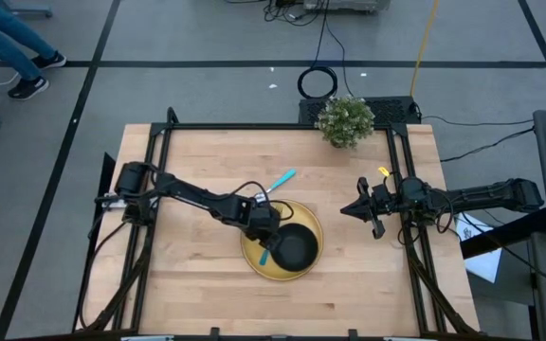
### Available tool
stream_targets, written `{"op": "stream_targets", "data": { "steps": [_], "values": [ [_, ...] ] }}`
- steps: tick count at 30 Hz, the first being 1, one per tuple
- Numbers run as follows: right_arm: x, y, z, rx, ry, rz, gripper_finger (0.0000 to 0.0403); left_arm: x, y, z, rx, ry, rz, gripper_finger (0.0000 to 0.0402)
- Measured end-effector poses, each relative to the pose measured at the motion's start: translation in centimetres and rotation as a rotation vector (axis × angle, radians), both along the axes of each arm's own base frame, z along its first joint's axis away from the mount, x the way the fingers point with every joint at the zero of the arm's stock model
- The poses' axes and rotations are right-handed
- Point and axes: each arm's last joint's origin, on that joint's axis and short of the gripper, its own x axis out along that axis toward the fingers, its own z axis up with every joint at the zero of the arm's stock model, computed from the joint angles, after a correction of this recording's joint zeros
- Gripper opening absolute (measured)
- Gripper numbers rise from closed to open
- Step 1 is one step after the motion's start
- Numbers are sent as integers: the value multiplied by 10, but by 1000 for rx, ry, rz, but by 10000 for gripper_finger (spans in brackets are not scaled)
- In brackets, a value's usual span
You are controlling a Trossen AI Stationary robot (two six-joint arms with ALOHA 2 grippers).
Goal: Set table place
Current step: Put the blue fork on top of the yellow plate, then put the spoon into the top black bowl
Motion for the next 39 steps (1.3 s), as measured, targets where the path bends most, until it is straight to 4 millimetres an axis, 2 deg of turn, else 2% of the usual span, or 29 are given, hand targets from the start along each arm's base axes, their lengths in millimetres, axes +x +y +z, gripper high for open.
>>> {"op": "stream_targets", "data": {
  "steps": [8,14,19,29,32,35,37,39],
  "values": [
    [0,0,1,4,-7,0,0,-17,8,19,83,67,25,164],
    [0,0,1,4,-7,0,0,-21,11,40,91,1,33,164],
    [0,0,1,4,-9,0,0,-31,14,58,146,-10,43,164],
    [0,0,2,7,-21,0,0,-34,16,63,189,-20,5,162],
    [0,0,2,7,-21,0,0,-33,14,64,198,-36,-118,134],
    [0,0,2,7,-21,0,0,-34,14,64,229,-45,-265,66],
    [0,0,2,7,-21,0,0,-34,16,63,238,-45,-280,20],
    [0,0,2,7,-21,0,0,-32,21,64,249,-54,-282,10]
  ]
}}
